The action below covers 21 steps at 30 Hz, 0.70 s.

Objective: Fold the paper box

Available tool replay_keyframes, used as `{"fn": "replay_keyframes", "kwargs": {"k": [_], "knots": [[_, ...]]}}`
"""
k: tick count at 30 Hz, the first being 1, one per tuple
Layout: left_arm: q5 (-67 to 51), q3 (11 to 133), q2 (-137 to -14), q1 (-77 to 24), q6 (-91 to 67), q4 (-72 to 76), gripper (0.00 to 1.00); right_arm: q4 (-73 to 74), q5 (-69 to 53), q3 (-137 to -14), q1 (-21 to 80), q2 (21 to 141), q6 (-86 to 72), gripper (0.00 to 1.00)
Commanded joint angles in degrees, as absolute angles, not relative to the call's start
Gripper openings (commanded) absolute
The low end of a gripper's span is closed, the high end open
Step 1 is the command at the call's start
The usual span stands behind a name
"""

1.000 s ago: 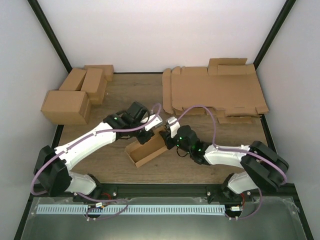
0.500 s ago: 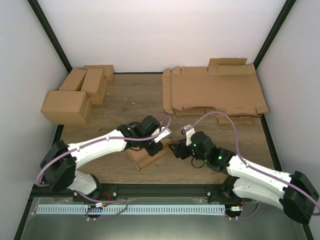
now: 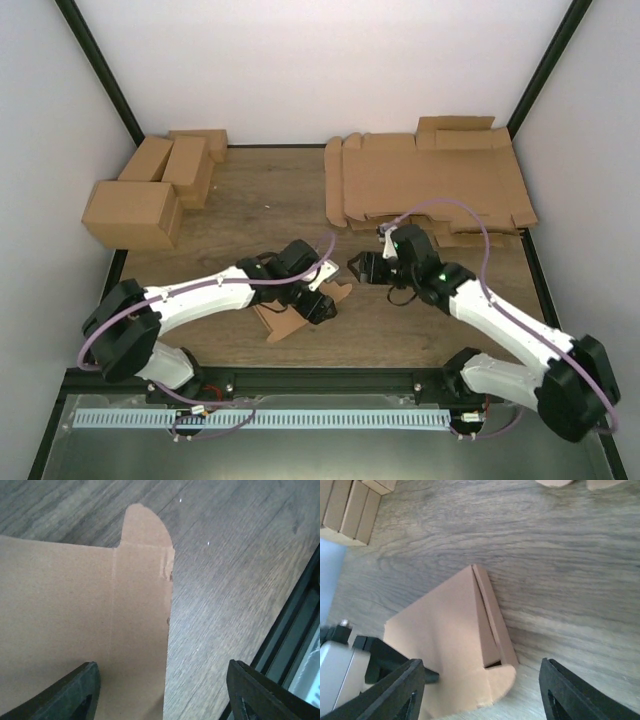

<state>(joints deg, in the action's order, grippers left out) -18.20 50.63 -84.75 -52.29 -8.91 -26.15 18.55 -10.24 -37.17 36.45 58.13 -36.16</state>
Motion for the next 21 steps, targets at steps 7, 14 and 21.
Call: {"fn": "replay_keyframes", "kwargs": {"k": [7, 14, 21], "knots": [[-2.0, 45.2, -65.2, -51.0, -37.0, -25.6, 0.99, 17.3, -31.5, -48.2, 33.1, 75.6, -27.1, 0.52], [0.3, 40.5, -53.3, -47.4, -53.0, -35.7, 1.0, 20.2, -30.2, -54.1, 33.1, 84.0, -21.1, 0.51], [-12.6, 25.4, -40.7, -39.1, -67.9, -29.2, 0.79, 20.7, -34.3, -56.0, 33.5, 88.4, -20.6, 0.43]]}}
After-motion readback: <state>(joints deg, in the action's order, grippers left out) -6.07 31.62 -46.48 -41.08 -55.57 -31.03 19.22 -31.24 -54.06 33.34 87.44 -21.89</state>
